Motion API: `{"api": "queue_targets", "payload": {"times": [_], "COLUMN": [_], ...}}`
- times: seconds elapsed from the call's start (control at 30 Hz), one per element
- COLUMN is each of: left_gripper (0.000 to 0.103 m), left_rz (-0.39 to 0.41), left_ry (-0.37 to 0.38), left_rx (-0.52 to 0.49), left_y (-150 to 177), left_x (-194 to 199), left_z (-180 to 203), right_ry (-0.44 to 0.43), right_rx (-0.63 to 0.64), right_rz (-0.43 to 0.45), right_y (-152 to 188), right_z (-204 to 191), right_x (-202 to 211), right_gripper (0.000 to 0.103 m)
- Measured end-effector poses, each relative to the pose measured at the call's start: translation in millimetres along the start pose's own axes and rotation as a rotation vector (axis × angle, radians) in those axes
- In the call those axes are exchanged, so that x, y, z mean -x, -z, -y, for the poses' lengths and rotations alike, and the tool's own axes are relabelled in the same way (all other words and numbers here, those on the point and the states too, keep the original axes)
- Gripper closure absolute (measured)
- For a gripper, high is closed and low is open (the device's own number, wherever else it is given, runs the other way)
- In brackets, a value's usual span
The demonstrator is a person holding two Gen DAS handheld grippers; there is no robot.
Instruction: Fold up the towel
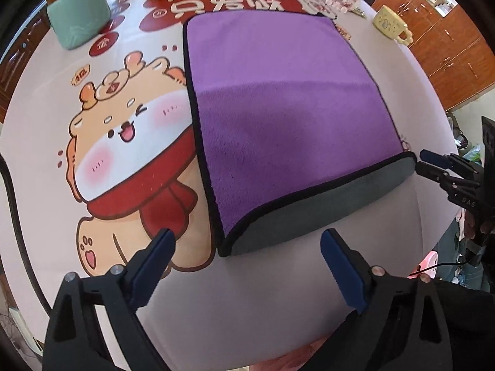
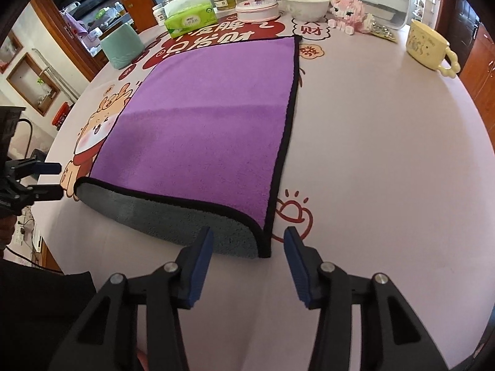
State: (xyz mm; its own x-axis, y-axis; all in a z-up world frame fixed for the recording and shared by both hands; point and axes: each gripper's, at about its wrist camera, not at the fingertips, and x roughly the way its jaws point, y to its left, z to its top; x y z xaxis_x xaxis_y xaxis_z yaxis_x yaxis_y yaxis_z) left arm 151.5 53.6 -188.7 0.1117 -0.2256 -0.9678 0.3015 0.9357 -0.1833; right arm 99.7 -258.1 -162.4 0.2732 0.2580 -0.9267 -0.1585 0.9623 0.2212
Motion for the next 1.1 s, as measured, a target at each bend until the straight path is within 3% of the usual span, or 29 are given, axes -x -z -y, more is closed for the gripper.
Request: {"api": "queue_targets", "payload": {"times": [0.23, 0.57, 1.1], "left_gripper": [0.016, 0.053, 0.093], "left_rz": [-0.035, -0.05, -0.056], "left_ry": [0.046, 0.125, 0.087], "left_rx": [0.029, 0.089, 0.123], "left_y": [-1, -2, -4], "left_x": [-14, -24, -30], "left_z": [-8, -13, -25], "right_ry": [-0.046, -0.036, 0.01], "right_rx": [0.025, 0.047, 0.058], "right_rz": [-0.005, -0.015, -0.033], "right_y": [-2, -3, 2], "right_z": [1, 3, 6], "right_x": [-7, -13, -17], "right_gripper": [0.063, 0.078, 0.095]}}
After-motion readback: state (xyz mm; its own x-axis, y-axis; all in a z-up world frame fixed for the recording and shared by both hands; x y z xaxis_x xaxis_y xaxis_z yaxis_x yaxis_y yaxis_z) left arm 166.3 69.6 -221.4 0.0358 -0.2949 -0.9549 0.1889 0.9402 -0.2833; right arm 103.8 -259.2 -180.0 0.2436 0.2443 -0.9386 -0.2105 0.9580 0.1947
